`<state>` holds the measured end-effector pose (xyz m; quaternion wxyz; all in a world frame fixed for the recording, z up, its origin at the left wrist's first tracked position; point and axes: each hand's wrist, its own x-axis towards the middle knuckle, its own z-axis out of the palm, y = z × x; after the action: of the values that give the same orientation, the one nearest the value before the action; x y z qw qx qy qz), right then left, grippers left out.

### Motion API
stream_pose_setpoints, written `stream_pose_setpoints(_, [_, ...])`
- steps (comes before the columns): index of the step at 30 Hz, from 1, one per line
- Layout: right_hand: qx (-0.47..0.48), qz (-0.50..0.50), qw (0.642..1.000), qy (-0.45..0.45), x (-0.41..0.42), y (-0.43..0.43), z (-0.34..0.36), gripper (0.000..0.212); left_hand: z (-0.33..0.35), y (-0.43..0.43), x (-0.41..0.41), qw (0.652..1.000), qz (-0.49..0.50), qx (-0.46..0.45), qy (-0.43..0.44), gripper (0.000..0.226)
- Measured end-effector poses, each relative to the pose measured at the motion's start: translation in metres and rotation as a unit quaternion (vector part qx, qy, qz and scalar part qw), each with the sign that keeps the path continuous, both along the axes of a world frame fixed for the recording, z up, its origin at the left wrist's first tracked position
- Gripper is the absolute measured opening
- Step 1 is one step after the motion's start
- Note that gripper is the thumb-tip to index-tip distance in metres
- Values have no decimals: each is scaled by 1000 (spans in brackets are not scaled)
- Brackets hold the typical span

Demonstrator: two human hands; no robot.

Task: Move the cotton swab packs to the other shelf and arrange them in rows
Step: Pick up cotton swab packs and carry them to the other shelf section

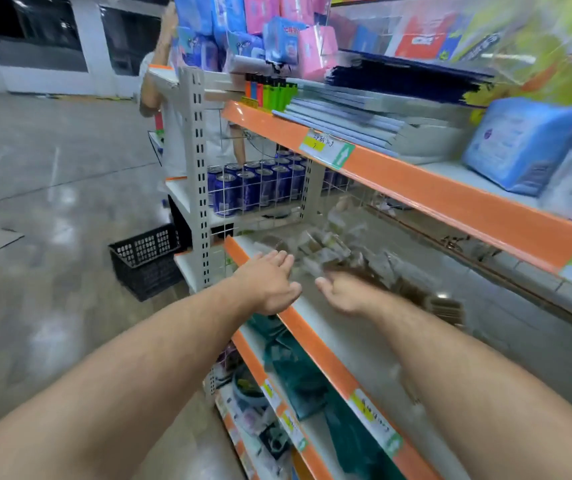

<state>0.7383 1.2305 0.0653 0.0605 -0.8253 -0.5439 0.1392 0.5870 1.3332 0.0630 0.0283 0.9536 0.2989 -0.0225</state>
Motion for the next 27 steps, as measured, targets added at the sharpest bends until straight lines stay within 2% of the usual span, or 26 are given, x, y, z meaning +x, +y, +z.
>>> stream_pose_setpoints(4, [-5,-23,998,-54,26,34,-2,51,-2,33,36,999,-43,9,-7,71])
stream_pose_setpoints(8, [36,-49,994,-87,50,67,-7,42,-12,69,69,996,-83,16,-20,66])
stream_pose_setpoints(11, [65,-114,985,-114,64,83,-7,33,-19,93,91,994,-112,-3,-14,71])
stream_pose_setpoints(14, [67,-169,974,-138,78,100,-9,40,-27,115,111,992,-128,-12,4,72])
stream_pose_setpoints(16, [75,-188,967,-153,81,111,-9,38,-32,127,121,988,-151,1,25,61])
stream_pose_setpoints(19, [79,-188,967,-155,87,129,-12,43,-38,142,132,982,-185,24,1,45])
stream_pose_setpoints(22, [61,-157,979,-113,91,142,-15,59,-45,152,141,978,-206,23,-28,43])
stream_pose_setpoints(25, [38,-140,981,-132,90,149,-20,46,-52,158,148,974,-219,7,-51,42])
stream_pose_setpoints(27, [62,-160,974,-146,91,150,-22,33,-56,159,153,972,-230,12,-52,39])
